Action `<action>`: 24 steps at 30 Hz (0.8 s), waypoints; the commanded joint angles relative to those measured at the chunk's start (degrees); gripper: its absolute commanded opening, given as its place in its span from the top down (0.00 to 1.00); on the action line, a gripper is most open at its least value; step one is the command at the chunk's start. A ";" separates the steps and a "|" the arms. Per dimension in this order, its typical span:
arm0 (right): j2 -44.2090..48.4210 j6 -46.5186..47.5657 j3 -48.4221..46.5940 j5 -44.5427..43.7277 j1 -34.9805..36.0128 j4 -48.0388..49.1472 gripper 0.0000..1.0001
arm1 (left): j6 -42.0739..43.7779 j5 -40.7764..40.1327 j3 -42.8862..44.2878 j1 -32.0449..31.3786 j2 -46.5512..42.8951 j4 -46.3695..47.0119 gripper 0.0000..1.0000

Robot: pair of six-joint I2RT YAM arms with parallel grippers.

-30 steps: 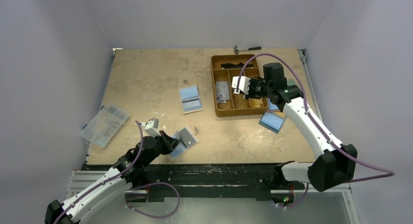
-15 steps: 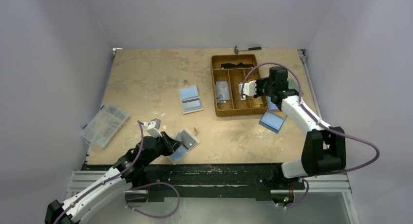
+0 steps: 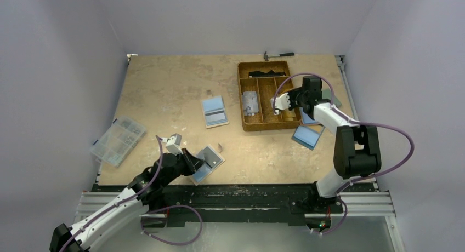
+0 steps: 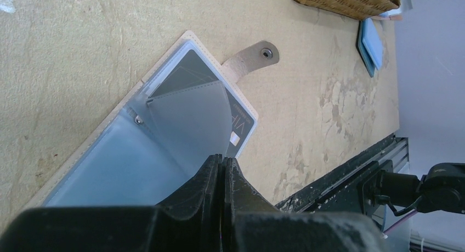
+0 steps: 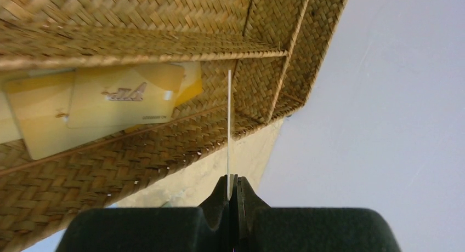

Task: Take the credit cards out of the card holder
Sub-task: Place the credit card in the storage box.

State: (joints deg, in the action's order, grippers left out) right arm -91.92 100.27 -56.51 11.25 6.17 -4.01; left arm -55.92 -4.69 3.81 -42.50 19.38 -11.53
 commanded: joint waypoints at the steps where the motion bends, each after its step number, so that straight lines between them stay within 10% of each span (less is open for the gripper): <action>1: -1.37 4.18 -0.66 -0.21 -0.21 6.32 1.00 | 1.16 0.29 -0.30 0.09 1.23 1.40 1.00; 12: -5.93 5.52 -0.86 -0.71 -1.20 10.07 0.94 | 1.43 -0.32 0.23 0.13 2.86 1.53 1.00; 24: -4.93 5.99 -0.25 -1.05 -2.01 8.39 0.55 | 1.82 -0.34 0.76 0.08 3.62 1.60 1.00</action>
State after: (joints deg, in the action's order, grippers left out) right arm -98.65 104.68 -56.53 9.98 4.78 3.77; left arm -55.66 -4.75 3.81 -42.50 23.00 -11.20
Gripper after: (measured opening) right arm 0.437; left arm 0.030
